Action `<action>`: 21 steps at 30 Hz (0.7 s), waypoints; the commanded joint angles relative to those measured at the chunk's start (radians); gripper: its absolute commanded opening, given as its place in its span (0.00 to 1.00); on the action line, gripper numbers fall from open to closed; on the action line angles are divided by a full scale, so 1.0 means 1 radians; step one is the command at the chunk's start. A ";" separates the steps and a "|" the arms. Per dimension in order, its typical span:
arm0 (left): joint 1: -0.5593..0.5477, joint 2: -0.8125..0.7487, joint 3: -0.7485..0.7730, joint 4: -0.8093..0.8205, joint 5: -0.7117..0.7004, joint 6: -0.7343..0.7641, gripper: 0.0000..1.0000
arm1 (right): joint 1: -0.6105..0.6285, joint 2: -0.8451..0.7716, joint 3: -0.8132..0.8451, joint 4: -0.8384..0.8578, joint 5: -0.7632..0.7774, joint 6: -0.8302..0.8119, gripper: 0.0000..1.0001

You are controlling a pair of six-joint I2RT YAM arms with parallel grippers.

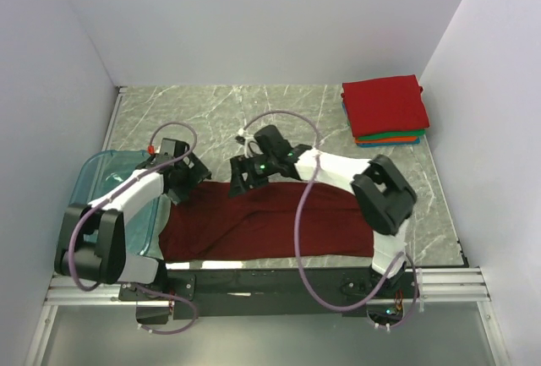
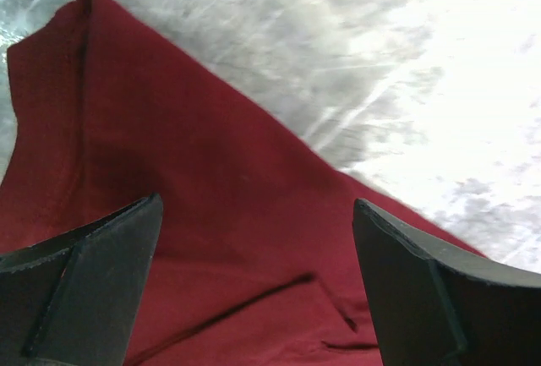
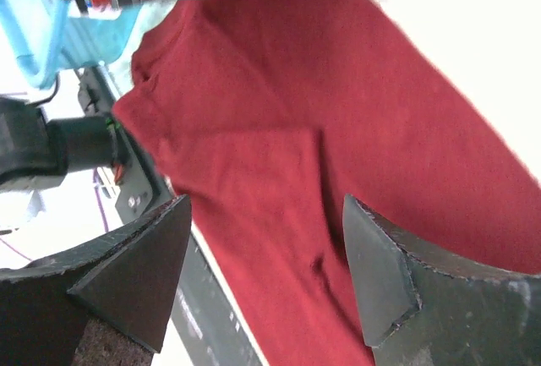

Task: Fold and stack the t-shirts
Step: Fold the tshirt

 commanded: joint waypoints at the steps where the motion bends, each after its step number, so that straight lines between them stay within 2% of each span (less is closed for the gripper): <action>1: 0.025 0.037 -0.016 0.080 0.075 0.058 0.99 | 0.030 0.081 0.109 -0.039 0.014 -0.030 0.78; 12: 0.045 0.073 -0.083 0.115 0.093 0.067 0.99 | 0.087 0.238 0.219 -0.062 0.030 -0.035 0.78; 21: 0.047 0.079 -0.096 0.105 0.072 0.060 1.00 | 0.131 0.172 0.113 -0.018 -0.003 -0.036 0.74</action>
